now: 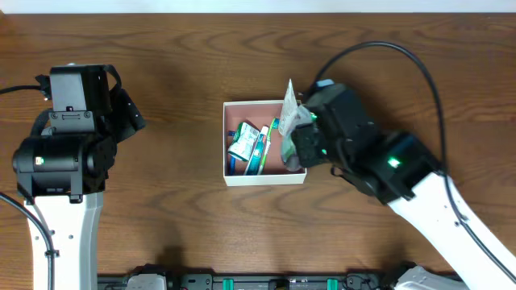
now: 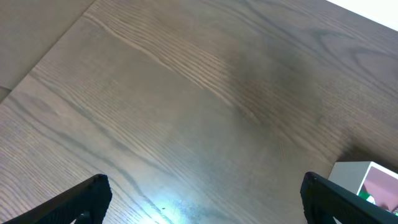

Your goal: Pack container

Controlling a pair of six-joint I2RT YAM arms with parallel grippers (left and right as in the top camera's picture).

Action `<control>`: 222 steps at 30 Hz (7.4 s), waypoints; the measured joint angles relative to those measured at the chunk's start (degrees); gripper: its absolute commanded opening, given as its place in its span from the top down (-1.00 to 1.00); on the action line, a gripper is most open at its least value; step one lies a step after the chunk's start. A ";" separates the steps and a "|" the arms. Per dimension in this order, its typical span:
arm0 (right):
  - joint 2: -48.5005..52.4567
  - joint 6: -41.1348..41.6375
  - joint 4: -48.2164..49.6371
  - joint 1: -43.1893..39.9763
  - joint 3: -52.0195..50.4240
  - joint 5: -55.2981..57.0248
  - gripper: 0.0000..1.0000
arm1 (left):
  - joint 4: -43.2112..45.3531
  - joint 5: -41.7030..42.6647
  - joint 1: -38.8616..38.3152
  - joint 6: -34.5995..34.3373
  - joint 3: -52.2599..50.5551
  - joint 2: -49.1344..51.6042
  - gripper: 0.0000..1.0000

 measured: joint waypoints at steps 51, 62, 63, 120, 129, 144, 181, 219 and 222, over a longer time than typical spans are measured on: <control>-21.09 -6.51 -1.49 -1.36 4.22 18.21 -0.99 | 0.00 -0.02 0.00 0.00 0.00 0.04 -0.96; -28.30 -7.54 -9.44 -2.05 4.11 33.57 -0.98 | 0.00 -0.02 0.00 0.00 0.00 0.04 -0.96; -28.48 -7.56 -9.38 -3.15 3.82 33.55 -0.98 | 0.00 -0.02 0.00 0.00 0.00 0.04 -0.96; -76.46 -7.56 14.27 -36.24 -69.55 1.07 -0.98 | 0.00 0.00 0.00 0.00 0.00 0.04 -0.96; -76.46 -7.56 14.25 -36.24 -69.75 1.07 -0.99 | 0.00 0.00 0.00 0.00 0.00 0.04 -0.96; -76.48 -7.56 14.25 -36.24 -69.75 1.07 -0.98 | 0.00 0.00 0.00 0.00 0.00 0.04 -0.96; -76.63 -7.56 14.25 -36.24 -69.88 1.05 -0.98 | 16.13 9.88 4.02 0.22 -61.77 -53.72 -0.96; -76.63 -7.56 14.25 -36.24 -69.88 1.03 -0.99 | 20.20 12.04 3.58 0.17 -75.06 -66.75 -0.96; -76.63 -7.56 14.25 -36.24 -69.88 1.05 -0.99 | 20.20 12.04 3.58 0.17 -75.06 -66.75 -0.96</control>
